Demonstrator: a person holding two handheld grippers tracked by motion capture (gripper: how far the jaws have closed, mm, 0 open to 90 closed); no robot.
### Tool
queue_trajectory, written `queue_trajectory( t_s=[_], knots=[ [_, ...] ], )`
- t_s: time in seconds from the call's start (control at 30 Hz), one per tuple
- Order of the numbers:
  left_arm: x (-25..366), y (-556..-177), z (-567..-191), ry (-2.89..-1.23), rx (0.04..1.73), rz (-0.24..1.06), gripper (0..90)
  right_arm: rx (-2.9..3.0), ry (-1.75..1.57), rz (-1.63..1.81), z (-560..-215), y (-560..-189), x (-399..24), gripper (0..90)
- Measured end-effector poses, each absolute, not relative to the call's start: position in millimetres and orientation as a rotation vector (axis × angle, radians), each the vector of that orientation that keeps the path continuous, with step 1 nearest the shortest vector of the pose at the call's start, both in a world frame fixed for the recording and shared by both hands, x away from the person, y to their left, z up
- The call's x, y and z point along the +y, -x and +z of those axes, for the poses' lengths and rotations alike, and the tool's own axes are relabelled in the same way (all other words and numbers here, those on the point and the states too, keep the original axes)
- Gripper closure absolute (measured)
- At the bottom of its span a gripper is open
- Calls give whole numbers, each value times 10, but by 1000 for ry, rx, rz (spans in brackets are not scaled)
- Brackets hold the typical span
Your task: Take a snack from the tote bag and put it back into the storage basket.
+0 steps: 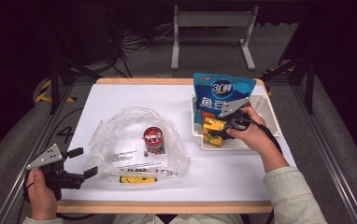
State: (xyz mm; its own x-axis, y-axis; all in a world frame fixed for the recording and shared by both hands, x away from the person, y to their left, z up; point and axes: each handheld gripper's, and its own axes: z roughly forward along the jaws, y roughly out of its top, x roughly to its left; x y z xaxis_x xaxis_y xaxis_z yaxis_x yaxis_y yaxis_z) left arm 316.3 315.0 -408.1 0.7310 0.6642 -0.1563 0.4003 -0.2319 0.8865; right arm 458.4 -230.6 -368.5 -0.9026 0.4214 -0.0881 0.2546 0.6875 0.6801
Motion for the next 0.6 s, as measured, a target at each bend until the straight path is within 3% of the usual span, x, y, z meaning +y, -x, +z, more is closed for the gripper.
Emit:
queue_trajectory(
  t_s=[0.37,0.6],
  knots=[
    [3146,-3164,-4081,-1862,823,307,22,2611,-550,1033,-3615,-4533,-2348,406],
    [3146,-3165,-4082,-1860,824,307,22,2570,-523,1038,-3487,-4465,-2347,386]
  ],
)
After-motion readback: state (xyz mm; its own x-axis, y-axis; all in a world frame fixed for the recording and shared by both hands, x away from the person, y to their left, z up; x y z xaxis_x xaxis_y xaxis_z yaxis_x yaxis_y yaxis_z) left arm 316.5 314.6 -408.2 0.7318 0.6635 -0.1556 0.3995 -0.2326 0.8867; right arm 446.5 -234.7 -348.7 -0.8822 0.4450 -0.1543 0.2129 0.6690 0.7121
